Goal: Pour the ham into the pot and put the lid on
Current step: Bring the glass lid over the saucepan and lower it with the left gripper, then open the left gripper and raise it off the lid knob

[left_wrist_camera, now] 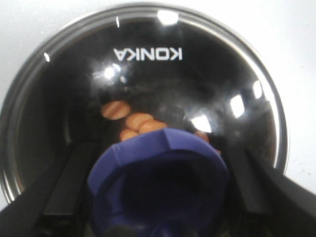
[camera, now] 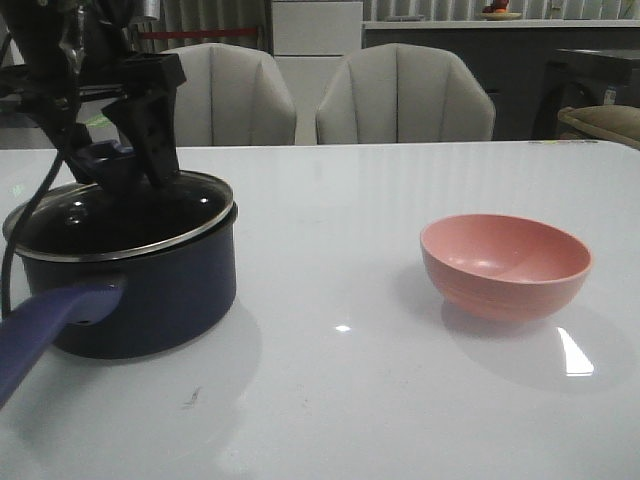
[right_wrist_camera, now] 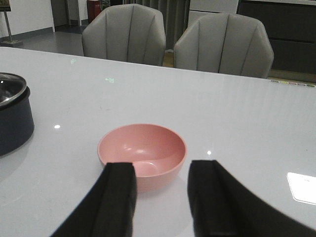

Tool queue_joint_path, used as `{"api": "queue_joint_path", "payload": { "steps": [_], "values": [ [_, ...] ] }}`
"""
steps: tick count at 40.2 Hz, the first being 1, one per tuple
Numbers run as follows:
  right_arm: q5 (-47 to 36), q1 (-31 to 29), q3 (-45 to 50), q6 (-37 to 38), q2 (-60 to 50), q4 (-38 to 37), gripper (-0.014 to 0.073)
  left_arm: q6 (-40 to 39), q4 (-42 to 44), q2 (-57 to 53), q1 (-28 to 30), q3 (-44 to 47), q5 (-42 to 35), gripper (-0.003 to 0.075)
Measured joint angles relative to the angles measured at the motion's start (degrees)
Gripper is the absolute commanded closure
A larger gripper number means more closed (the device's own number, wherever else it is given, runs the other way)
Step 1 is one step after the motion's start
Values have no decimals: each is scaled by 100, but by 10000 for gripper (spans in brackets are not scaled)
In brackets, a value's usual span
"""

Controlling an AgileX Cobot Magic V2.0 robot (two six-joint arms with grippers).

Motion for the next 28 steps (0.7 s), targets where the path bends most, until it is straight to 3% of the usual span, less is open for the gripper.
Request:
{"api": "queue_joint_path", "payload": {
  "steps": [5, 14, 28],
  "values": [
    [0, 0, 0, 0, 0, 0, 213, 0, 23, 42, 0, -11, -12, 346],
    [0, 0, 0, 0, 0, 0, 213, 0, 34, 42, 0, -11, -117, 134],
    [0, 0, 0, 0, 0, 0, 213, 0, 60, 14, 0, -397, -152, 139]
  ]
}}
